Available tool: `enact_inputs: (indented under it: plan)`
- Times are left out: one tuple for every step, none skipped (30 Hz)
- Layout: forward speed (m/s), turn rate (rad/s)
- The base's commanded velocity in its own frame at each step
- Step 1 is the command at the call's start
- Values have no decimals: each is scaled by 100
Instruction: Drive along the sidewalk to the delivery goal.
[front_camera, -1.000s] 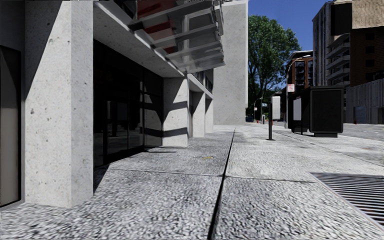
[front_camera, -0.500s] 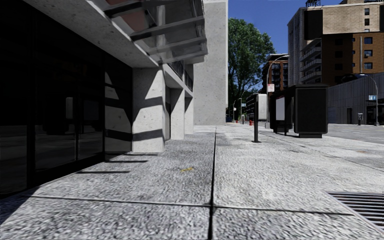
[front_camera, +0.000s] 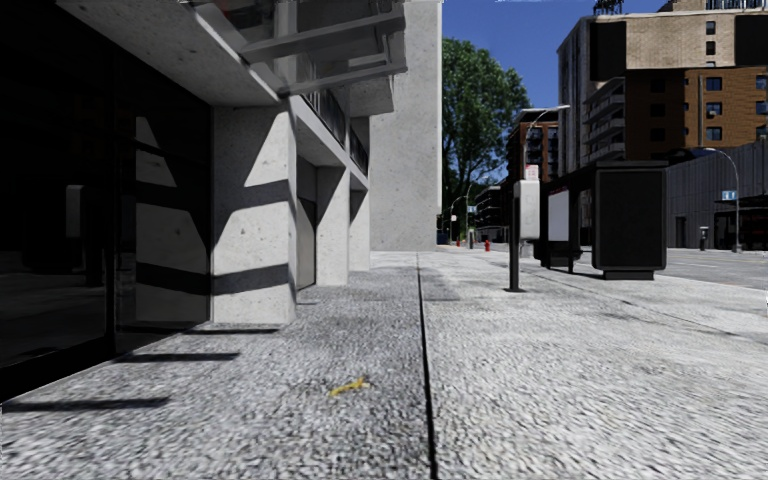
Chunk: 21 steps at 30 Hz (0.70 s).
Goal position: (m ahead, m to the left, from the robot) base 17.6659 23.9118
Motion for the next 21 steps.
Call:
enact_inputs:
  plan:
    - [200,-36]
    - [200,-36]
    - [200,-36]
    - [200,-36]
    - [200,-36]
    - [200,-36]
    - [200,-36]
    - [200,-36]
    - [200,-30]
    - [200,-15]
    - [200,-15]
    - [200,0]
    - [200,0]
    - [200,0]
    - [200,0]
    - [200,0]
    - [200,0]
    - [200,0]
    - [200,0]
    - [200,0]
    - [200,0]
